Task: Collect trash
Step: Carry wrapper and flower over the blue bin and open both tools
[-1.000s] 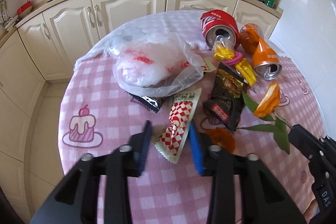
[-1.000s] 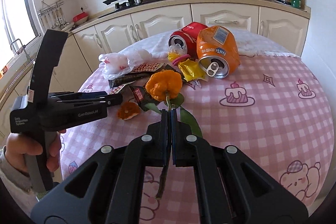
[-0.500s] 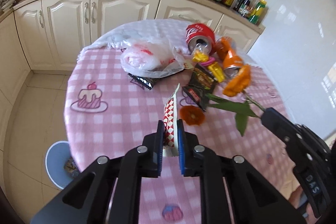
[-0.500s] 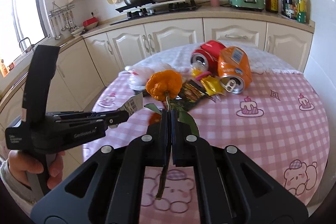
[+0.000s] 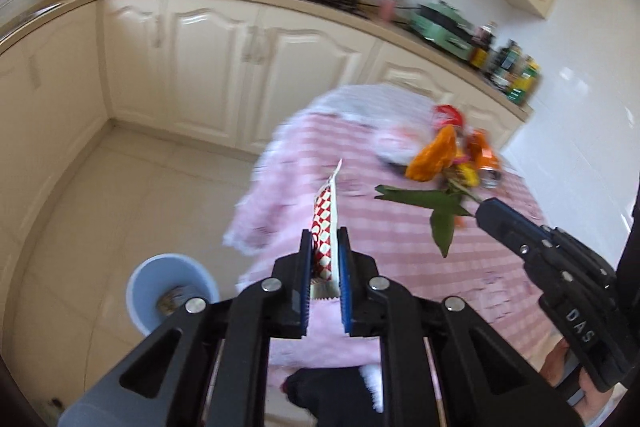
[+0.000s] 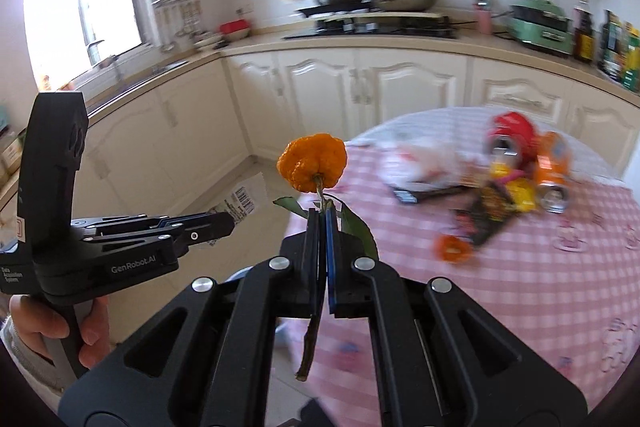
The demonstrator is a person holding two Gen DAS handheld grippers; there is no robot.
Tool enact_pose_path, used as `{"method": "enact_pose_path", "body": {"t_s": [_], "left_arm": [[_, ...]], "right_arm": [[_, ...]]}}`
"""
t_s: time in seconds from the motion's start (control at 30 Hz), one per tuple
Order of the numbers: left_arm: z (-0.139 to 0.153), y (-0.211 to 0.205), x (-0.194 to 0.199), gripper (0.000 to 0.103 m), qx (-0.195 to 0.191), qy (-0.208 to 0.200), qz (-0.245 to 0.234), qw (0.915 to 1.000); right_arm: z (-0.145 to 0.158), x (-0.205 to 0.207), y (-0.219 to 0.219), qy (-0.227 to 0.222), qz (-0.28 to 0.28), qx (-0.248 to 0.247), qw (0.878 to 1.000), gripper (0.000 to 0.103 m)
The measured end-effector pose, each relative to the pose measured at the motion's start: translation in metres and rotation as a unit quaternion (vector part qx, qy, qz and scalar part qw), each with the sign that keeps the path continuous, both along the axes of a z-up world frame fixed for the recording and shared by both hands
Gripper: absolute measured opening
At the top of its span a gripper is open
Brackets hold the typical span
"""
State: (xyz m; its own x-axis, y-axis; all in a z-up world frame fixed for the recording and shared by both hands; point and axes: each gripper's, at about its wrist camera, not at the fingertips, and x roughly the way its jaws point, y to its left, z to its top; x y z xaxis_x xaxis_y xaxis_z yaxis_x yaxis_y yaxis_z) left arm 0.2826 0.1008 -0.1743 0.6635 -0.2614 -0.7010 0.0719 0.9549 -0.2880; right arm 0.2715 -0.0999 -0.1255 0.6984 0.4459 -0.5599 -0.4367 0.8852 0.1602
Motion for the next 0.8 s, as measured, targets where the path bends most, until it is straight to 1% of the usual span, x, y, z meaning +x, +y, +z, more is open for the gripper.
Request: {"method": "enact_pose_path", "body": {"t_s": [0.1, 0.2, 0.27, 0.43, 0.6, 0.8], "left_arm": [[-0.008, 0.039, -0.008, 0.011, 0.000, 0.009, 0.037, 0.9993], [-0.016, 0.075, -0.016, 0.011, 0.009, 0.018, 0.076, 0.9969], [-0.021, 0.094, -0.020, 0.011, 0.011, 0.023, 0.094, 0.9953], [-0.043, 0.146, -0.028, 0.011, 0.001, 0.046, 0.141, 0.9889], [-0.070, 0.176, -0.029, 0.011, -0.004, 0.071, 0.163, 0.9841], [-0.105, 0.194, -0.022, 0.011, -0.014, 0.103, 0.173, 0.9794]], "right_arm": [[-0.008, 0.005, 0.039, 0.010, 0.036, -0.003, 0.999, 0.004], [-0.020, 0.009, 0.085, 0.024, 0.076, -0.008, 0.997, 0.004], [-0.030, 0.011, 0.113, 0.033, 0.101, -0.011, 0.994, 0.004], [-0.058, 0.018, 0.174, 0.058, 0.145, -0.026, 0.987, 0.004], [-0.089, 0.028, 0.213, 0.084, 0.166, -0.045, 0.982, 0.004], [-0.131, 0.036, 0.235, 0.119, 0.171, -0.073, 0.975, 0.004]]}}
